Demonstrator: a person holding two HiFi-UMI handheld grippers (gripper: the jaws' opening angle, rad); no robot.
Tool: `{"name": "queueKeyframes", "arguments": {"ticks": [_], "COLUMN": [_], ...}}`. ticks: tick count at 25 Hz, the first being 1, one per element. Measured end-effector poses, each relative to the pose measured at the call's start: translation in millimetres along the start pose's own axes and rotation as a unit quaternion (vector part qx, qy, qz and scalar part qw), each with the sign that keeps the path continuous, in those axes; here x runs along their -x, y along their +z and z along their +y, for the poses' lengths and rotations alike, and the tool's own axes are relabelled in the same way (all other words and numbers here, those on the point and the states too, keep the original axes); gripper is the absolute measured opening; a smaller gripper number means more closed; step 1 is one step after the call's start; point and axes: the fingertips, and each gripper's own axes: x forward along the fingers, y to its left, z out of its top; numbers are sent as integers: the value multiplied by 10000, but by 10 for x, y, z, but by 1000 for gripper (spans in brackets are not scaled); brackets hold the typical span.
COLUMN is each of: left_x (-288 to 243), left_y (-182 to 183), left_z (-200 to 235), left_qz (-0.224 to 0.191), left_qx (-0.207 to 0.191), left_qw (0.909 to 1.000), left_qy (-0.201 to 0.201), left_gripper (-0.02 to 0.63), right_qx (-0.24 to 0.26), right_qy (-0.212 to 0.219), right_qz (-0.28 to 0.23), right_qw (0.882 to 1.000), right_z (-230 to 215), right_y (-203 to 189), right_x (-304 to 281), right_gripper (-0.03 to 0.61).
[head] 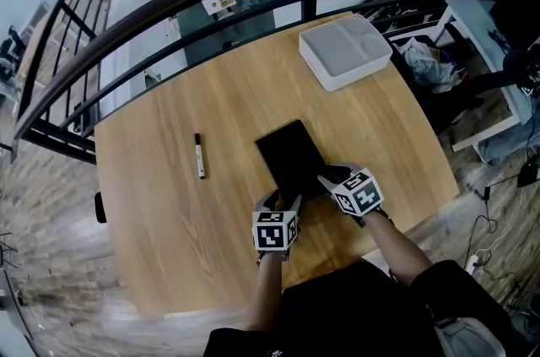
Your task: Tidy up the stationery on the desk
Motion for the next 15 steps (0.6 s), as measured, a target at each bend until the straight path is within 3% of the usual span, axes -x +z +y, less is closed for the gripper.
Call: {"name": "queueKeyframes", "arguments": {"ticks": [15], "left_x": [299], "left_y": [-261], "left_z": [72], "left_qz": [89], "left_qx": [-133], "left_qw": [9997], "left_qy": [-173], "left_gripper": [238], "right_qx": [-48], "right_qy": [-10], "right_qz": [83], "right_qw": [10000], "right_z": [393], "right_y": [-164], "right_x": [56], "right_gripper": [122]}}
